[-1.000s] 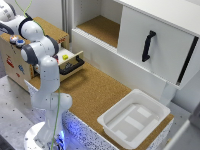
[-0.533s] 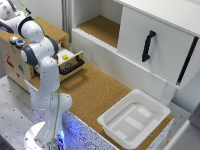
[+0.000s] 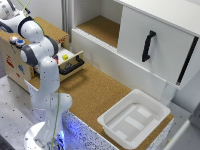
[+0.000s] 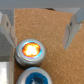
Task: Move the red light switch to turn on the red light
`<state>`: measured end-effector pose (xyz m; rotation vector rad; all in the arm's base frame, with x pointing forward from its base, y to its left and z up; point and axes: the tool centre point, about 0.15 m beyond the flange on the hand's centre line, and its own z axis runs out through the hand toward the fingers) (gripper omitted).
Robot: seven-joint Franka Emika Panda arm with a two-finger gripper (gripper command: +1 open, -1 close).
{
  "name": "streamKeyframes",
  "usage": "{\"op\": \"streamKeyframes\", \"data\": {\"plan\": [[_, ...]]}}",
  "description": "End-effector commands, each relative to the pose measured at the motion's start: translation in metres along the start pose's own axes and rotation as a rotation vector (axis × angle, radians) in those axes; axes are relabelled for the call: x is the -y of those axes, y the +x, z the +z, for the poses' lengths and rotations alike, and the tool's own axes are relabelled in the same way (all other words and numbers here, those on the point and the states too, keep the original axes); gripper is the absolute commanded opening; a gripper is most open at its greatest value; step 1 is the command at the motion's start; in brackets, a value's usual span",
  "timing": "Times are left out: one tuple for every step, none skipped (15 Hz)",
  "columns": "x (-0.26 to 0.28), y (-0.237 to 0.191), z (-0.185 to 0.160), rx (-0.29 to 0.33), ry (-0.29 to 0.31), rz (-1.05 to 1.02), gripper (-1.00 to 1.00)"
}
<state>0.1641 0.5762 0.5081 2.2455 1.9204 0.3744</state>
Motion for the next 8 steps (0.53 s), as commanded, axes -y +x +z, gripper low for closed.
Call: {"op": "streamKeyframes", "data": {"plan": [[-0.062,-0.029,0.012,0.038,0.166,0.181,1.0],[-0.076,-0.042,0.015,0.031,0.154,0.221,1.0],[-0.084,-0.051,0.017,0.017,0.163,0.247,1.0],[-0.095,-0.065,0.019,0.004,0.158,0.283,1.0],[-0.105,-0.078,0.022,-0.004,0.148,0.321,1.0],[-0.114,-0.093,0.024,-0.005,0.131,0.358,1.0],[-0.122,-0.112,0.027,0.004,0.104,0.391,1.0],[-0.129,-0.13,0.03,0.024,0.074,0.415,1.0]]}}
